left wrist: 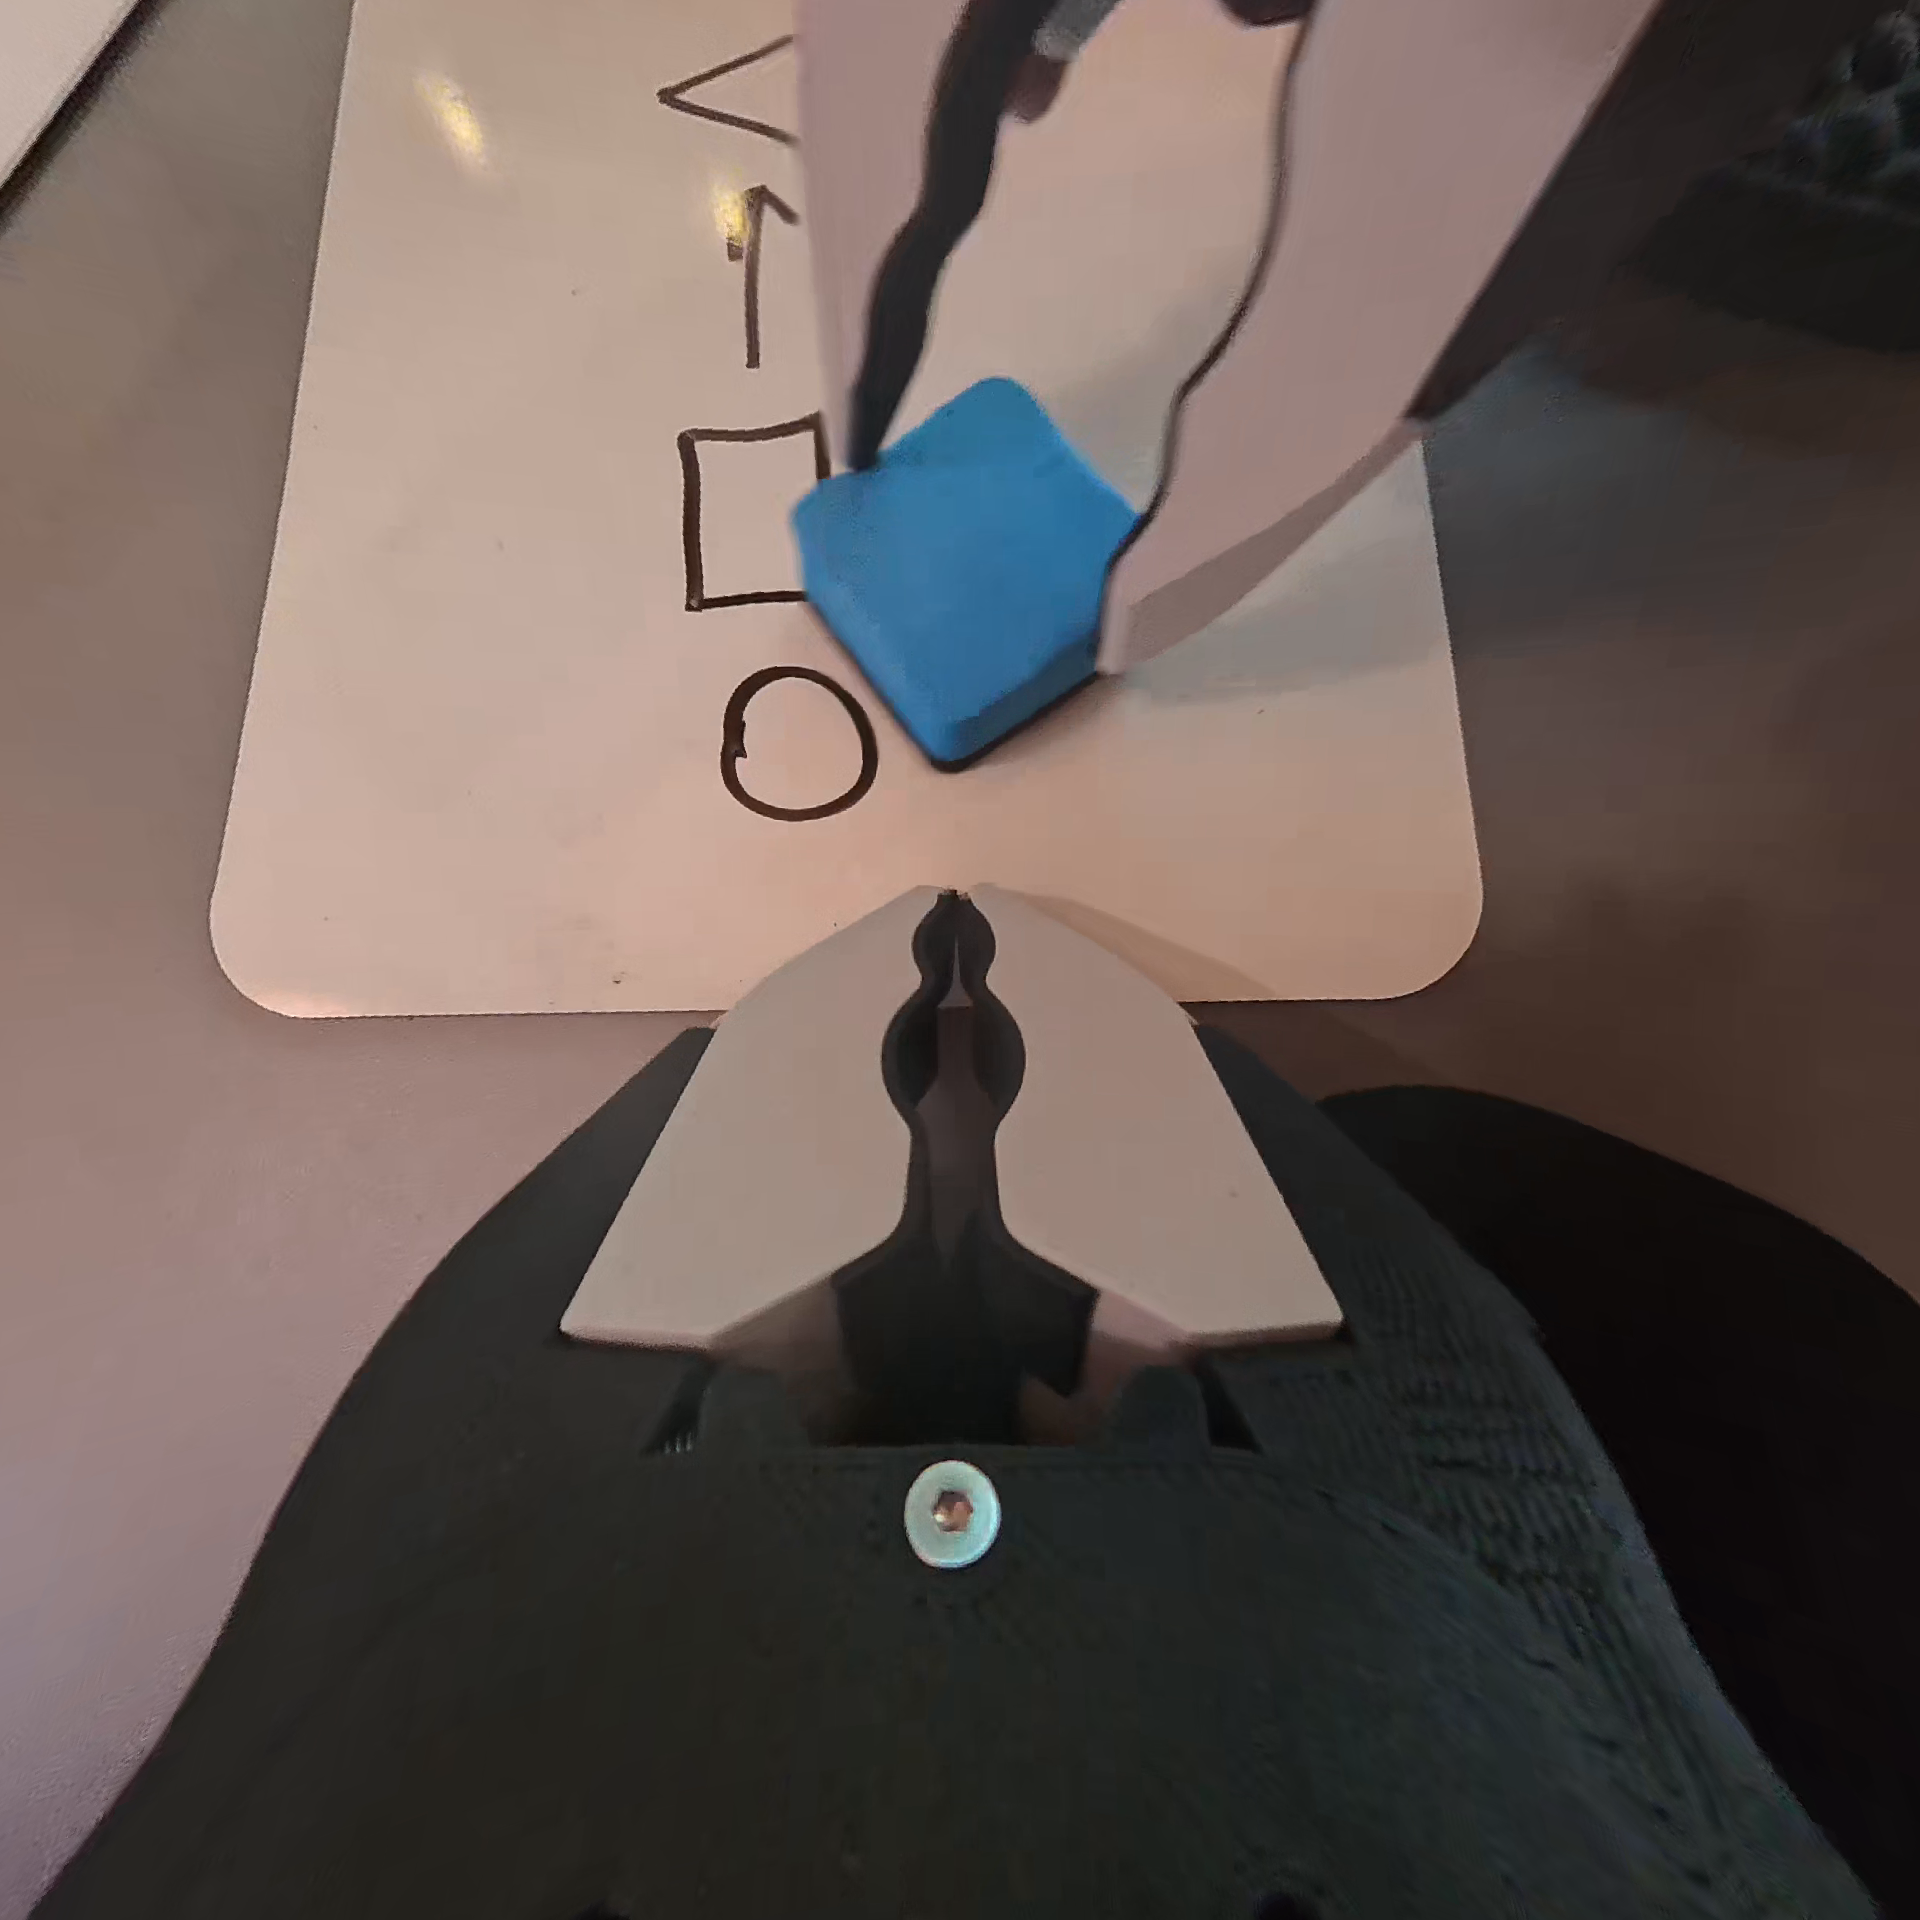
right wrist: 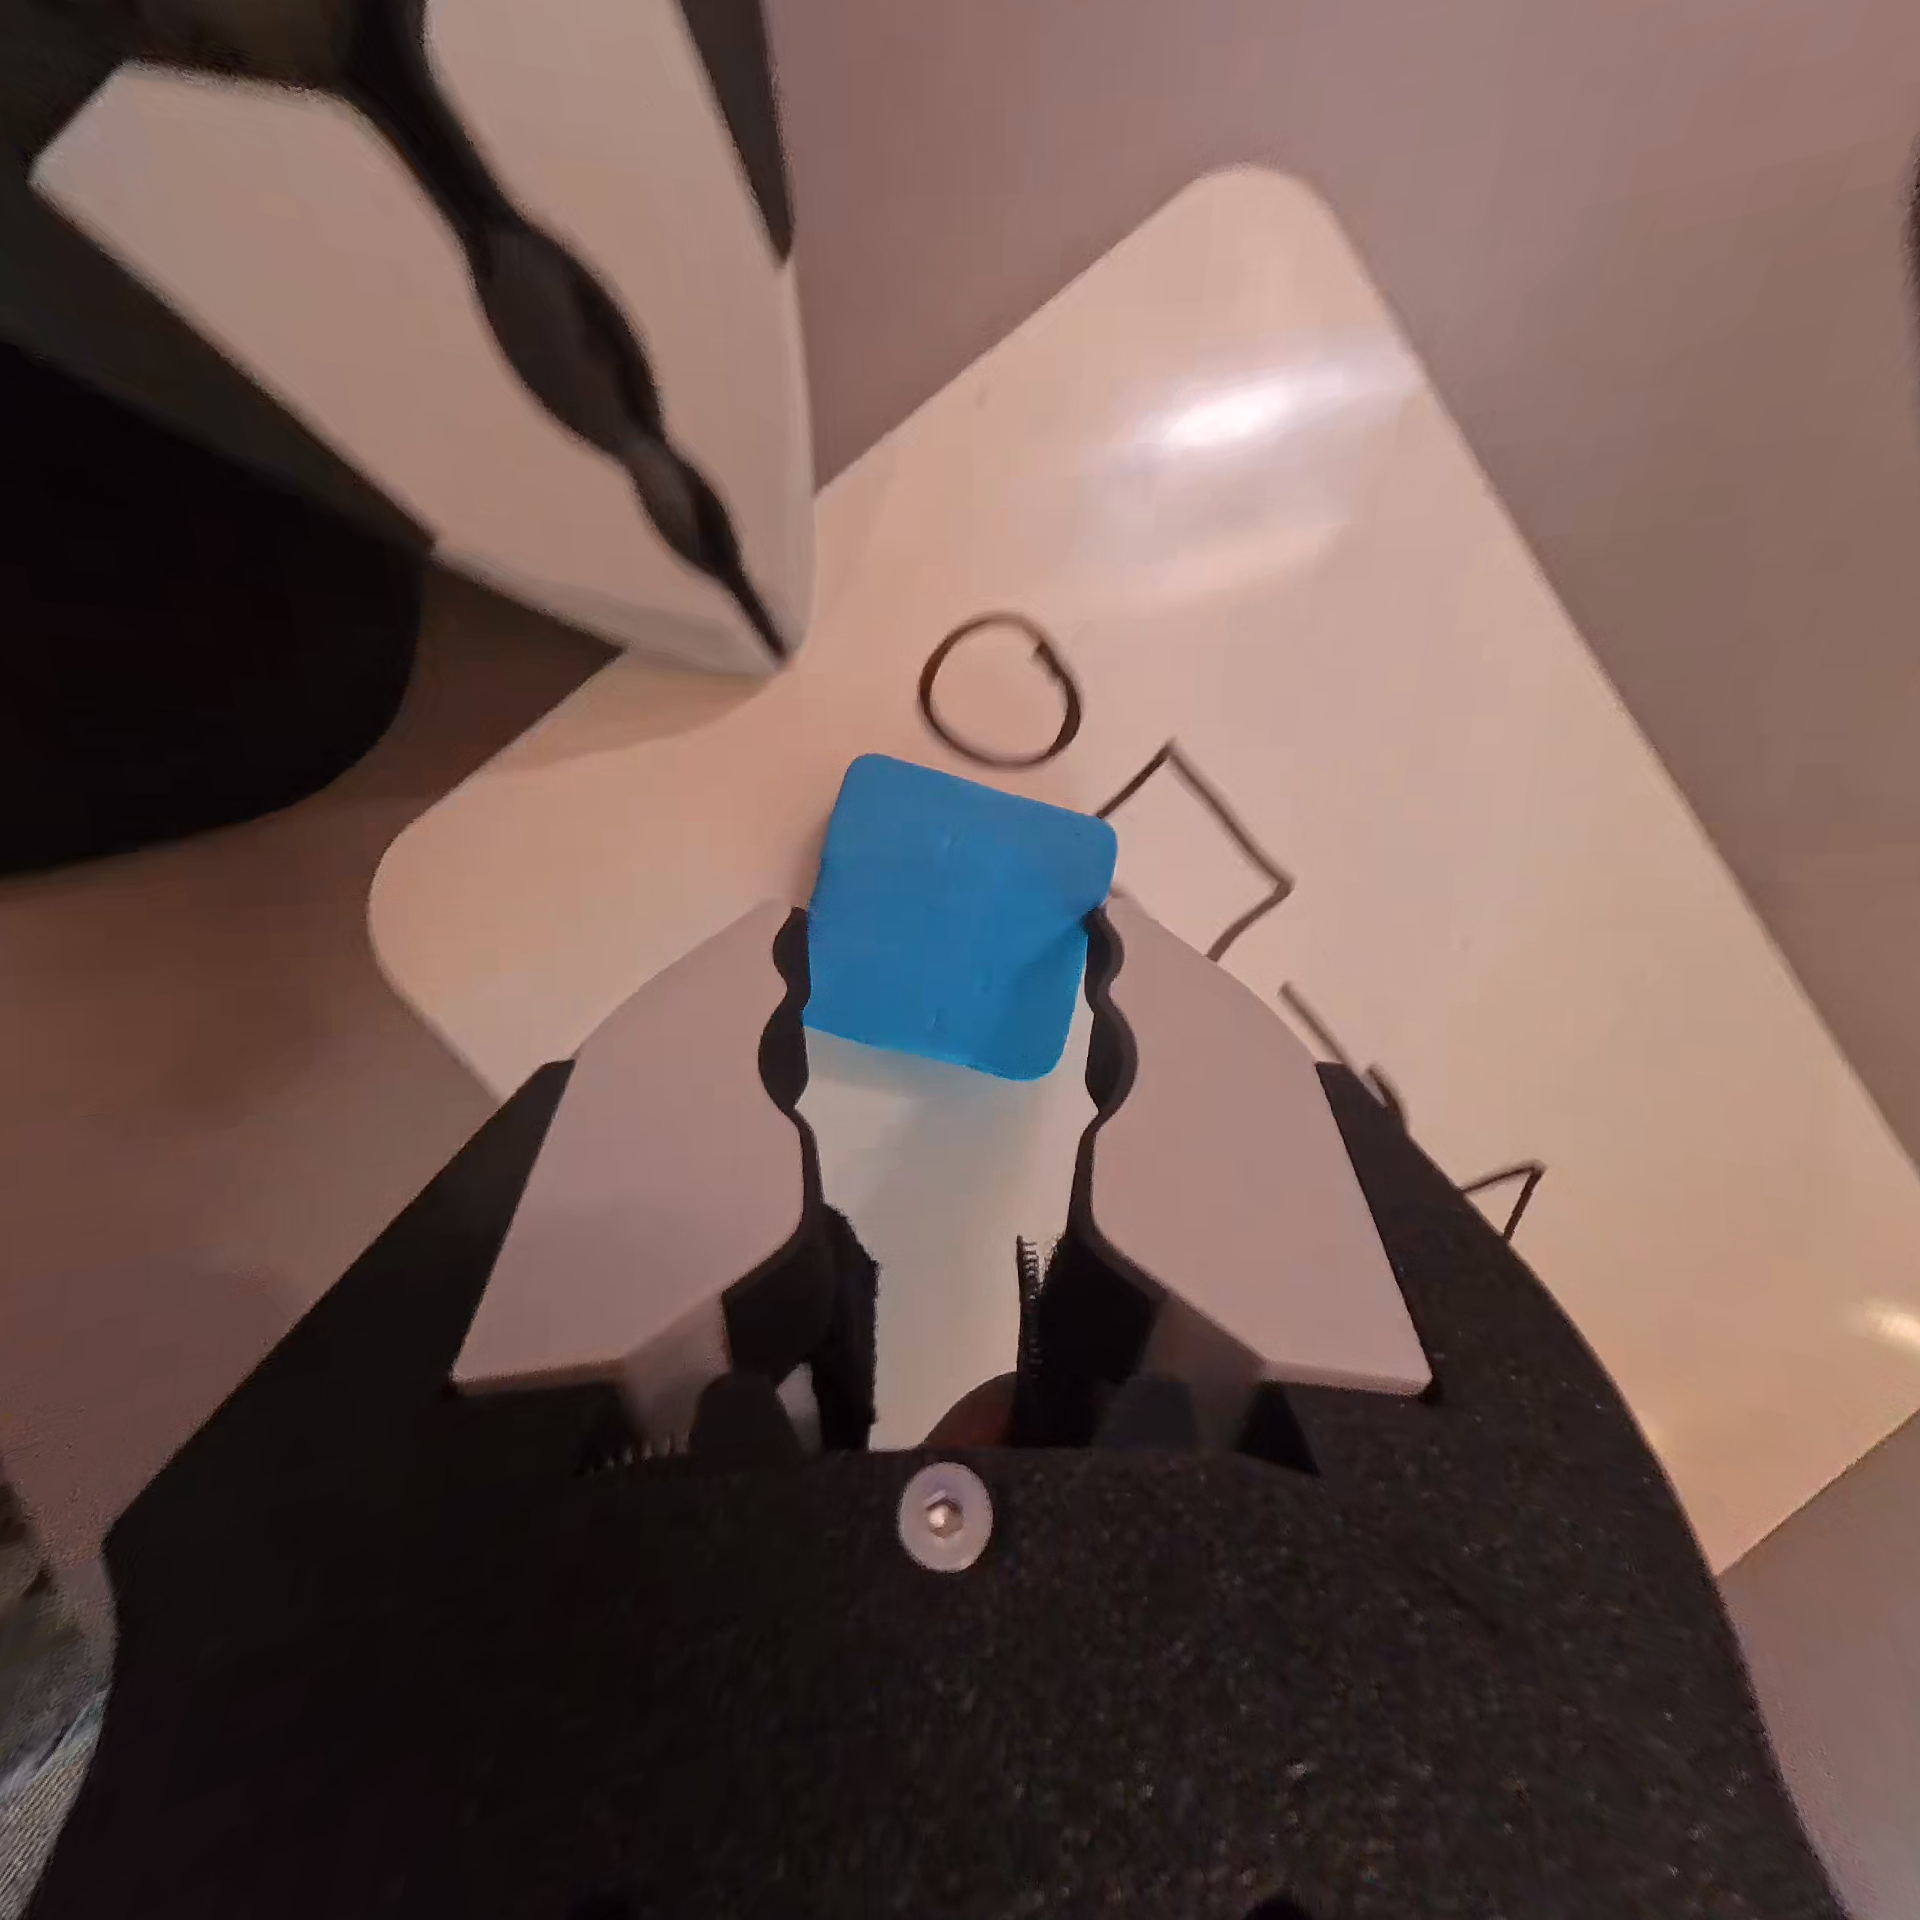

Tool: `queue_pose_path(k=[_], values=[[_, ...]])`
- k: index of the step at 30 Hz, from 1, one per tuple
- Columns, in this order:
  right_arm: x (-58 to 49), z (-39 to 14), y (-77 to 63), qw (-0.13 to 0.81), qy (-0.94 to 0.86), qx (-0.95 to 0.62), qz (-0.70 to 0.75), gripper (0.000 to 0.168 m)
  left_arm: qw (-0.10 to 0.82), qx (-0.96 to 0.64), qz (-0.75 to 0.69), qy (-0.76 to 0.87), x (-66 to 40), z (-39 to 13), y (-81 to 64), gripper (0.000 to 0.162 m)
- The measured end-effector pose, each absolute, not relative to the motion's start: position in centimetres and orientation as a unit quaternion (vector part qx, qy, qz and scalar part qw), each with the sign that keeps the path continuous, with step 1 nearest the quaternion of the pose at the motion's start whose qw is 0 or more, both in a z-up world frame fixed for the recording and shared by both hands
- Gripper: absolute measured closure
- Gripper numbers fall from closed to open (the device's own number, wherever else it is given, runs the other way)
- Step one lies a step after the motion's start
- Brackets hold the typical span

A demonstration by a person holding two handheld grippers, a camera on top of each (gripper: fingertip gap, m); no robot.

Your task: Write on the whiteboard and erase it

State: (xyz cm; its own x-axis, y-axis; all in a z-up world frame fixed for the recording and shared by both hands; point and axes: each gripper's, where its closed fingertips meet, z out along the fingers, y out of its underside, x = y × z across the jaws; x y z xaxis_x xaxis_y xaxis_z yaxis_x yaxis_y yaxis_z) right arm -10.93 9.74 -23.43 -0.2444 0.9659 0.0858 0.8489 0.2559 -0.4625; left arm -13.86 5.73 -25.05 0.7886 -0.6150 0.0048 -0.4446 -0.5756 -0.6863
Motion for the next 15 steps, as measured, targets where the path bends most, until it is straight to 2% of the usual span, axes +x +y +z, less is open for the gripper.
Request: queue_pose_path(k=[4, 7, 11, 15], values=[[-13.3, -23.5, 9.3, 0.171, -0.796, -0.557, 0.166, 0.118, 0.341, -0.881, -0.140, 0.297, -13.9, -25.1, 5.5, 0.161], [-14.6, -23.5, 12.1, 0.173, -0.763, -0.600, 0.165, 0.118, 0.342, -0.880, -0.139, 0.298, -13.9, -25.1, 5.5, 0.160], [-15.0, -23.5, 9.2, 0.170, -0.797, -0.552, 0.177, 0.118, 0.343, -0.880, -0.138, 0.299, -13.9, -25.1, 5.5, 0.160], [-14.5, -23.6, 14.0, 0.177, -0.756, -0.611, 0.152, 0.119, 0.344, -0.879, -0.136, 0.301, -13.9, -25.1, 5.5, 0.160]])
